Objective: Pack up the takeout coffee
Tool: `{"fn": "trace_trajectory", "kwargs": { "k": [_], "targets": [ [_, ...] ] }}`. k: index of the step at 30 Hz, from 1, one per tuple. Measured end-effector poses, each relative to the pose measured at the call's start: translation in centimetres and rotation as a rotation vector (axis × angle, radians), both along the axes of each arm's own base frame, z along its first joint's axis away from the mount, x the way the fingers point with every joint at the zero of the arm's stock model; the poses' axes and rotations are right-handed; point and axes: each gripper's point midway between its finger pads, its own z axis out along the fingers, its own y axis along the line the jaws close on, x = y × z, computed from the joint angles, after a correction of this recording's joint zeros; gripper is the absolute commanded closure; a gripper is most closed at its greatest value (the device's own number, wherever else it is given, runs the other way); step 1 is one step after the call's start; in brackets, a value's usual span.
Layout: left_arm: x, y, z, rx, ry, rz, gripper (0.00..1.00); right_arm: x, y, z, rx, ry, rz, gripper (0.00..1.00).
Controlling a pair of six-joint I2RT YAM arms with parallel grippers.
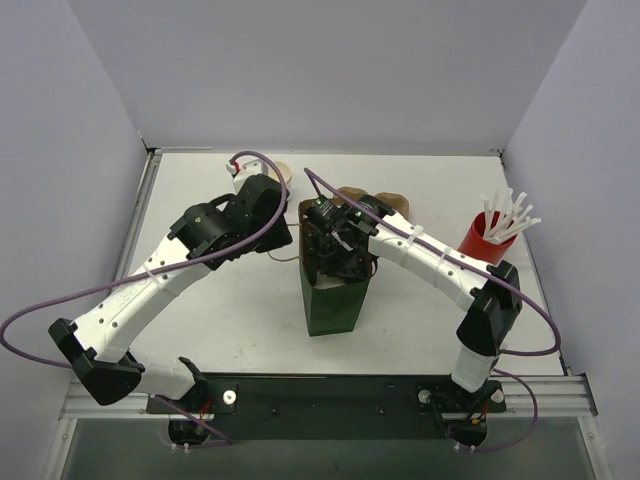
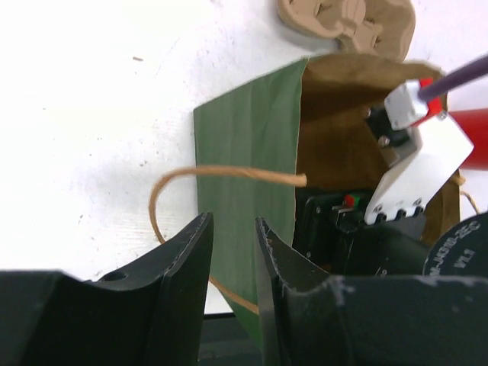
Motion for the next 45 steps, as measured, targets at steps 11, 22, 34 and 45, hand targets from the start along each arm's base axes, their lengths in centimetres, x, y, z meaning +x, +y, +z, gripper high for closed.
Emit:
{"fn": "trace_trajectory", "kwargs": {
  "k": [11, 22, 34, 45],
  "targets": [
    [4.0, 0.5, 2.2, -0.068, -0.098, -0.039, 0.61, 0.0, 0.0, 0.0, -0.002, -0.001, 0.004, 0.63],
    [6.8, -1.2, 0.6, -0.104, -0.083, -0.172, 0.62, 0.0, 0.0, 0.0, -0.003, -0.002, 0.006, 0.64],
    [8.4, -2.2, -1.9, -0.035, -0.036, -0.251, 0.74, 0.0, -0.1, 0.0, -0.006, -0.002, 0.014, 0.63],
    [9.5, -0.6, -1.8, 0.126, 0.002, -0.254, 1.00, -0.1, 0.0, 0.0, -0.005, -0.005, 0.029, 0.64]
  ]
}}
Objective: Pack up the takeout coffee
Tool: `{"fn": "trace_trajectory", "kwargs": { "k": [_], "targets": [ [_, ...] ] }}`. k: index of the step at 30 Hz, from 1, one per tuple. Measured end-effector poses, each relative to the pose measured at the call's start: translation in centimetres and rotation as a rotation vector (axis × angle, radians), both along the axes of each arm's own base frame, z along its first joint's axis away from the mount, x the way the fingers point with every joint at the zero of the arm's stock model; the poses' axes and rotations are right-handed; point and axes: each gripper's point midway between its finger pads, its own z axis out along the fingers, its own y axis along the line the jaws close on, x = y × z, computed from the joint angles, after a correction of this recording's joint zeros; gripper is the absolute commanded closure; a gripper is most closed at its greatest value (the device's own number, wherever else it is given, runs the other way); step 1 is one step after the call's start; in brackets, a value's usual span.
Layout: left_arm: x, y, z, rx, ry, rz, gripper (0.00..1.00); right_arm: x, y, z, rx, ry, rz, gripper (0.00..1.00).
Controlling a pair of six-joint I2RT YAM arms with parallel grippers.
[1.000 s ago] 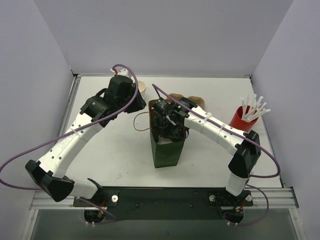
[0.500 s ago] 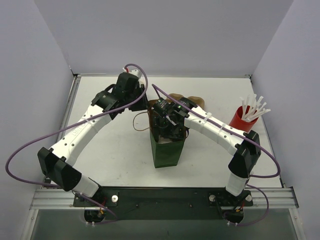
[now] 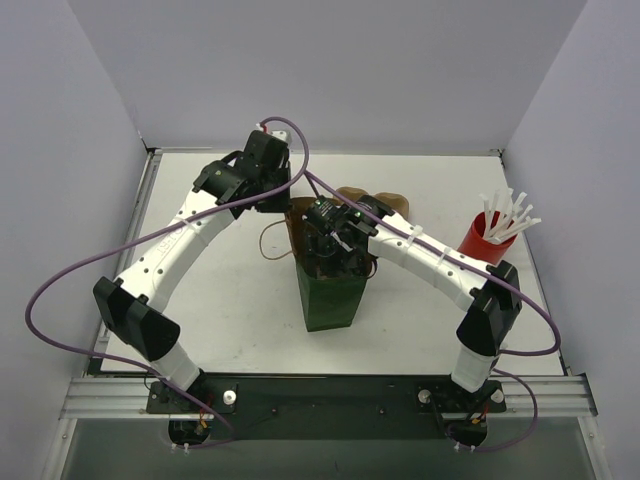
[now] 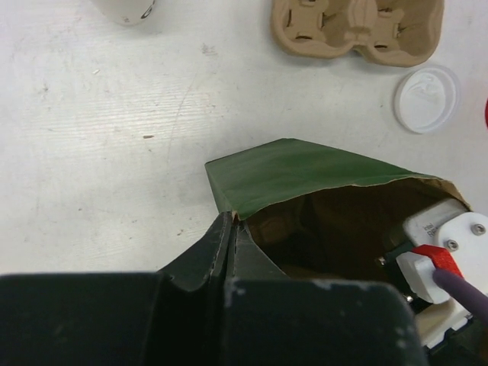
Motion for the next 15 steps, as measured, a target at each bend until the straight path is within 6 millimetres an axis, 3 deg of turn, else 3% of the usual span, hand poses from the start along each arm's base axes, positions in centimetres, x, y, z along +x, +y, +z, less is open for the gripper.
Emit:
{"fn": "trace_trajectory", "kwargs": {
  "k": [15],
  "targets": [
    [-0.40, 0.76, -0.95, 0.047, 0.024, 0.002, 1.00, -0.73, 0.84, -0.97, -0.005, 0.026, 0.053, 0.64]
  ]
}}
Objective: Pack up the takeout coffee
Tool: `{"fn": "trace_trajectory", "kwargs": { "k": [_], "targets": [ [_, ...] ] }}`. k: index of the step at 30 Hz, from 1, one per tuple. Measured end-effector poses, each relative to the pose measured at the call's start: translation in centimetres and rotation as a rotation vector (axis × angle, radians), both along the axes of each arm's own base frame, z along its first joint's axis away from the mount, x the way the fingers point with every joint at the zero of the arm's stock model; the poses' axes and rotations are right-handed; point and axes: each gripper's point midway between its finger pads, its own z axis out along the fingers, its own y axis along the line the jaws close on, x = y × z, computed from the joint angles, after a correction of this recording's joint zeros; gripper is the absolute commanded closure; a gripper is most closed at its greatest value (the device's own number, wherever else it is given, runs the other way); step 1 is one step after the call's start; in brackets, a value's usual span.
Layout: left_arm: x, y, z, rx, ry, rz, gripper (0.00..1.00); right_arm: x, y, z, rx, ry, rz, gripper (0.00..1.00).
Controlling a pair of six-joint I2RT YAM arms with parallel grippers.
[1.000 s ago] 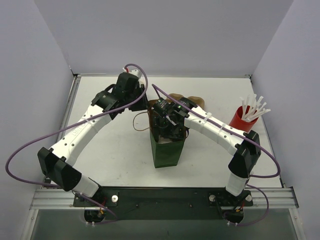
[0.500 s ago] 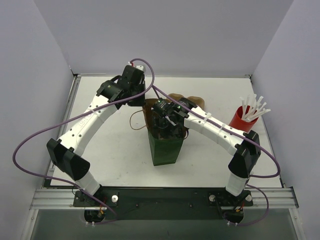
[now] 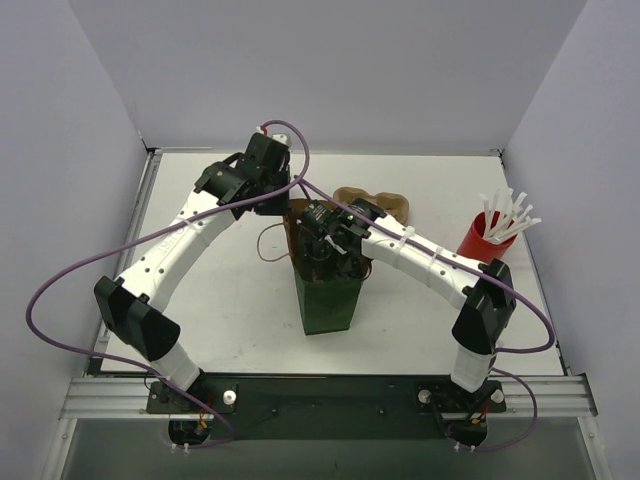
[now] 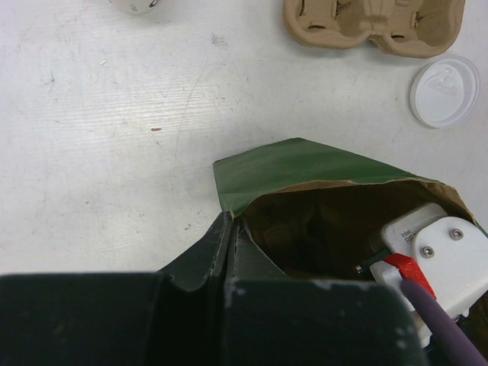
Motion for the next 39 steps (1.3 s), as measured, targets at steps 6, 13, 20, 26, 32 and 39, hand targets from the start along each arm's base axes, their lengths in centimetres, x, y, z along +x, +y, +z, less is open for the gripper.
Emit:
{"fn": "trace_trajectory", "kwargs": {
  "k": [6, 13, 20, 26, 32, 39],
  "targets": [
    [0.0, -0.1, -0.2, -0.012, -0.003, 0.003, 1.00, -0.2, 0.2, -0.1, 0.004, 0.007, 0.009, 0.65],
    [-0.6, 0.2, 0.0, -0.032, -0.010, 0.014, 1.00, -0.5, 0.4, 0.0, 0.000, -0.002, 0.029, 0.65],
    [-0.5, 0.1, -0.2, -0.041, -0.017, 0.018, 1.00, -0.7, 0.6, 0.2, -0.009, -0.024, 0.061, 0.65],
    [-0.5, 0.0, -0.2, -0.046, -0.016, 0.023, 1.00, -0.7, 0.8, 0.0, -0.013, -0.024, 0.080, 0.65],
    [-0.5, 0.0, -0.3, -0.057, -0.016, 0.034, 1.00, -0.8, 0.9, 0.0, -0.011, -0.019, 0.085, 0.65],
    [-0.8, 0.1, -0.2, -0.067, -0.023, 0.037, 1.00, -1.0, 1.3, -0.3, 0.002, 0.003, 0.091, 0.65]
  ]
}}
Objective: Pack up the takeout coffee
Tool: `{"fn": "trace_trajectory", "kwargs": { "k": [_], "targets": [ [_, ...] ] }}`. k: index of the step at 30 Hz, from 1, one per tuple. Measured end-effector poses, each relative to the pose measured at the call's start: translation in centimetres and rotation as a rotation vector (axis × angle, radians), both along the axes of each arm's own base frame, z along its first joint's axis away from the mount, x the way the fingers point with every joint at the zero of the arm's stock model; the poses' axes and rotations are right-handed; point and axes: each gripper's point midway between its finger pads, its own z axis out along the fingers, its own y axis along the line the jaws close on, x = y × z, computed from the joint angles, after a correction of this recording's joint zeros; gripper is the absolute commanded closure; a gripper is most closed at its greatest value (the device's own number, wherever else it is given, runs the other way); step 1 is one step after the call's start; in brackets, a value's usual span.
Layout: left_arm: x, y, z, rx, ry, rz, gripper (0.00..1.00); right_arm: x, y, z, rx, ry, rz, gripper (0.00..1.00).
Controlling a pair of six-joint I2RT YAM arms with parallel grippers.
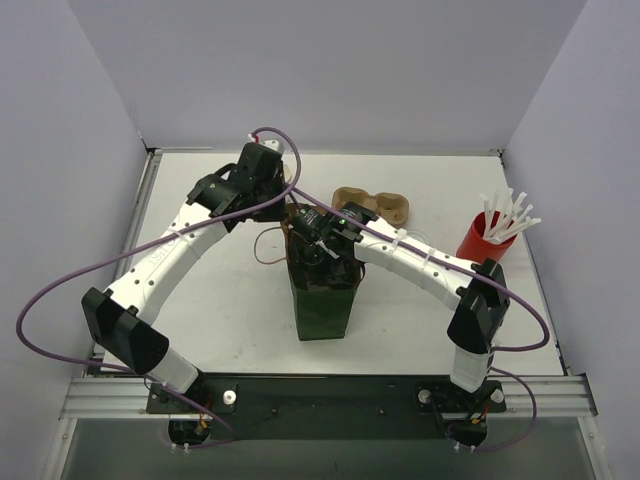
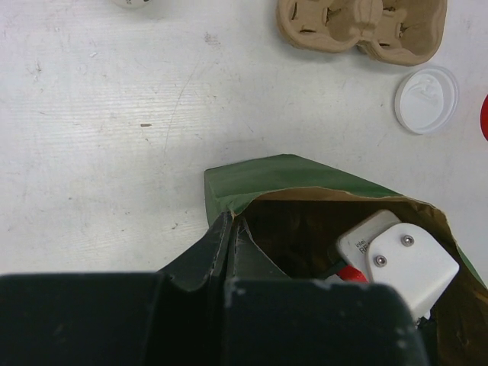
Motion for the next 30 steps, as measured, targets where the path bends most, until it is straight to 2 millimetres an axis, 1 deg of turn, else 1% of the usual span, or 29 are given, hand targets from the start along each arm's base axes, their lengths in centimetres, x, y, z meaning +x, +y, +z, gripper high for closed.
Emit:
{"fn": "trace_trajectory", "kwargs": {
  "k": [18, 30],
  "targets": [
    [-0.58, 0.32, -0.02, -0.021, -0.010, 0.012, 1.00, 0.00, 0.66, -0.47, 0.021, 0.013, -0.007, 0.65],
    [-0.63, 0.32, -0.05, -0.020, -0.008, 0.011, 1.00, 0.65, 0.89, -0.98, 0.037, 0.005, -0.031, 0.65]
  ]
}}
